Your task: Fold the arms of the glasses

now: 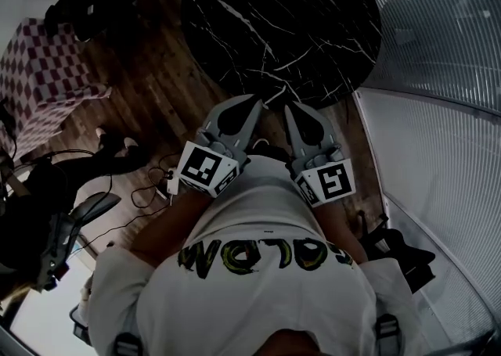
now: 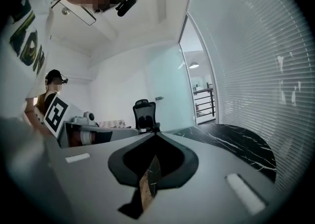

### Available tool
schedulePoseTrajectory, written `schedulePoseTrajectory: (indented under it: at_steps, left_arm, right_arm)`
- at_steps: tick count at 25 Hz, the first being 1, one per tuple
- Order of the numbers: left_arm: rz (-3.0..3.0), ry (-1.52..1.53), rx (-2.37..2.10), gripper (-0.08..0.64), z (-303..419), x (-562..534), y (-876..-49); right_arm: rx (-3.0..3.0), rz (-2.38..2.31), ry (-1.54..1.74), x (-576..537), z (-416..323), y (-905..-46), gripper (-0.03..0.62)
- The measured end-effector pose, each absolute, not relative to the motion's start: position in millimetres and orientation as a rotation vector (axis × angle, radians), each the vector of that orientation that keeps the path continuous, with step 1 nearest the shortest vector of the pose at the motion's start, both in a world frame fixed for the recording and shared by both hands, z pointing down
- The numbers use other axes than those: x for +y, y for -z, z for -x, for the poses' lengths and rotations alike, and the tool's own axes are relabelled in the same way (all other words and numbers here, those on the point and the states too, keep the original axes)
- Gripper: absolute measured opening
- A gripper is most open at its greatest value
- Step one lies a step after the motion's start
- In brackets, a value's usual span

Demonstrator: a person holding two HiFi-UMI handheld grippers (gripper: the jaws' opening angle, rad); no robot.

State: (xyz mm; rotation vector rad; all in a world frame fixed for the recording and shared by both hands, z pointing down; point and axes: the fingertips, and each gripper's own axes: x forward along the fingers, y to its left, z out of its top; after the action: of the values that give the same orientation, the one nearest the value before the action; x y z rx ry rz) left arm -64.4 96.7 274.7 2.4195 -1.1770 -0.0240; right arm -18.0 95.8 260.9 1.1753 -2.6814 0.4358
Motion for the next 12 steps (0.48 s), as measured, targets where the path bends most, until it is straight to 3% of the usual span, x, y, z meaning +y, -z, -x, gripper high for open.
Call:
schedulePoseTrajectory:
  at_steps: [12]
  left_arm:
    - [-2.430, -0.003, -1.116, 0.002, 76, 67, -284]
  right_arm:
    - [-2.643, -1.217, -0.438, 68, 28, -268, 0.003]
